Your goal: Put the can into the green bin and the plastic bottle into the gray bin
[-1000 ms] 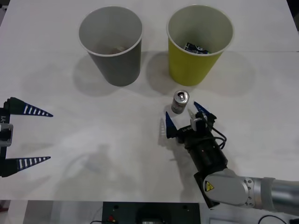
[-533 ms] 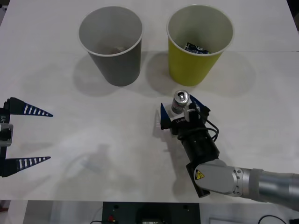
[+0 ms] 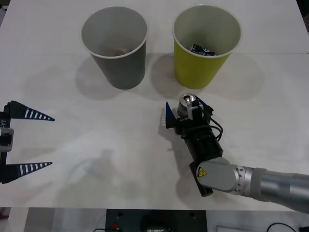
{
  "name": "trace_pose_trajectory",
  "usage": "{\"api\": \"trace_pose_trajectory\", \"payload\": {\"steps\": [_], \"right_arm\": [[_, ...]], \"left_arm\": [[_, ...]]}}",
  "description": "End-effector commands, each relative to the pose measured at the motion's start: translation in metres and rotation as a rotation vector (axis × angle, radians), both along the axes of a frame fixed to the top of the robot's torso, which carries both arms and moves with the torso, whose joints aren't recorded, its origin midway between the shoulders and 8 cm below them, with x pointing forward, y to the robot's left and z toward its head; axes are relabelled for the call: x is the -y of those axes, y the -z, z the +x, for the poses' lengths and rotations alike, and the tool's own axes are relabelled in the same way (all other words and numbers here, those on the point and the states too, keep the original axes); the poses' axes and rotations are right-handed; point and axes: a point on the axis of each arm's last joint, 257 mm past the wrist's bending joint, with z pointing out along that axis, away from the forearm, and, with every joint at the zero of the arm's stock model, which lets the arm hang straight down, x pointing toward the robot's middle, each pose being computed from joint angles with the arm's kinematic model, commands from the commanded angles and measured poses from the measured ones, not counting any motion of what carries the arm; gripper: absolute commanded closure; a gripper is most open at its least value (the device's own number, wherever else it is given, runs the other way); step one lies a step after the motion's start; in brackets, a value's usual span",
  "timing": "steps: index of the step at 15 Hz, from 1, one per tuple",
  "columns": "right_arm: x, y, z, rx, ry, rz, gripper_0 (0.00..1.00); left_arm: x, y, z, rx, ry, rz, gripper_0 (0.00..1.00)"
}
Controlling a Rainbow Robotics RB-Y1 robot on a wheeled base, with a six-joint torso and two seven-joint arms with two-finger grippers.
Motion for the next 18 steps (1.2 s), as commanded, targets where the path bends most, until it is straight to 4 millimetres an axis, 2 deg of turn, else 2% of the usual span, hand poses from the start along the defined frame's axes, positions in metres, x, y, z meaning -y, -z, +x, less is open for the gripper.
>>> {"api": "trace_pose_trajectory", "payload": {"steps": [1,10,18], "right_arm": [[-0.001,0.000,0.000,-0.001,-0.001,0.003,1.00],[-0.005,-0.007,-0.006,0.000,-0.039,-0.001,1.00],[0.002,-0.024,-0.032,-0.030,-0.196,-0.086,1.00]], "left_arm": [[0.000,0.000,0.000,0.000,0.000,0.000,0.00],[0.000,0.000,0.000,0.000,0.000,0.000,0.00],[0.000,0.000,0.000,0.000,0.000,0.000,0.00]]}}
